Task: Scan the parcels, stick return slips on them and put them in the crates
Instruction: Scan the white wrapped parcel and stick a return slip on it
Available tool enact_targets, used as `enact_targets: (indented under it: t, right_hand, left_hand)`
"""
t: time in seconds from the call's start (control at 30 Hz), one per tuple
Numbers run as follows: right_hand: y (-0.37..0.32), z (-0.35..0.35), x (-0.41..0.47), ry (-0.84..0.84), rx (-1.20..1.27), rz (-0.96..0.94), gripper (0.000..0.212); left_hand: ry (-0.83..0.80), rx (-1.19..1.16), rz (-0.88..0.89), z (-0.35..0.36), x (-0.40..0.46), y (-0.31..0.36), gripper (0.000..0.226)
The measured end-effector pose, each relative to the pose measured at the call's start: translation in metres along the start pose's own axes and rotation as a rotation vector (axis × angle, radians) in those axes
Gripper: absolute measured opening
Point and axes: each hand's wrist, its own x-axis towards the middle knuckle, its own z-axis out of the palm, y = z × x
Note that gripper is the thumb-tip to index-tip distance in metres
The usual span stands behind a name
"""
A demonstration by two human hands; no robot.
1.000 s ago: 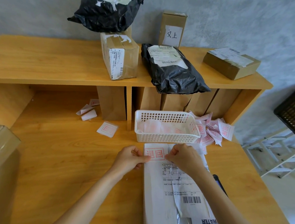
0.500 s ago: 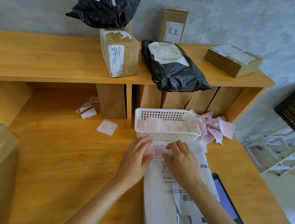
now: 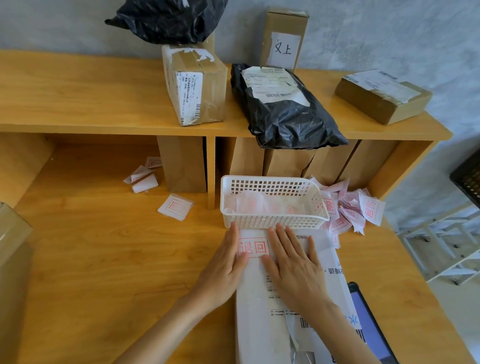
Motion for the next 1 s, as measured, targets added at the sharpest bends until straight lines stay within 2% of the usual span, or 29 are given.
enact_targets:
  t: [0.1,0.23,0.3,0.37,0.43,0.5,0.57,0.67,0.9,1.0]
  right_hand:
    - [0.000,-0.004,-0.004,-0.062,0.030,0.082,0.093]
    - [0.001,-0.012,-0.004,-0.073,0.055,0.102,0.083]
    - [0.004,-0.017,-0.003,-0.056,0.028,0.091,0.076]
    - [0.003,-0.021,-0.001,-0.039,0.023,0.053,0.070]
    - [-0.003,-0.018,0.001,-0.051,0.025,0.002,0.066]
    - [-0.009,-0.011,0.001,-0.043,0.013,-0.046,0.063]
    - [-0.010,-0.007,0.001,-0.047,0.017,-0.041,0.061]
    - [-0.002,-0.008,-0.002,-0.049,0.028,0.004,0.070]
    - [0.006,-0.012,-0.003,-0.088,0.044,0.047,0.075]
    - [0.010,-0.013,-0.003,-0.068,0.121,0.050,0.075]
  left_hand:
    - [-0.044,0.028,-0.140,-0.001,-0.002,-0.007,0.074]
    - [-0.075,-0.012,-0.269,-0.011,-0.005,-0.008,0.099]
    - [-0.020,0.042,-0.219,-0.016,-0.004,0.000,0.091]
    - [0.034,0.197,-0.102,-0.015,-0.003,0.012,0.080]
    - [0.042,0.335,0.018,-0.010,-0.002,0.022,0.068]
    - [0.013,0.411,0.067,-0.002,-0.002,0.021,0.060]
    - [-0.021,0.397,0.044,0.003,-0.001,0.015,0.059]
    - [-0.025,0.274,-0.019,-0.001,-0.001,0.008,0.065]
    - [-0.044,0.270,-0.059,-0.008,-0.003,0.015,0.076]
    - [-0.036,0.219,-0.080,-0.008,-0.003,0.015,0.077]
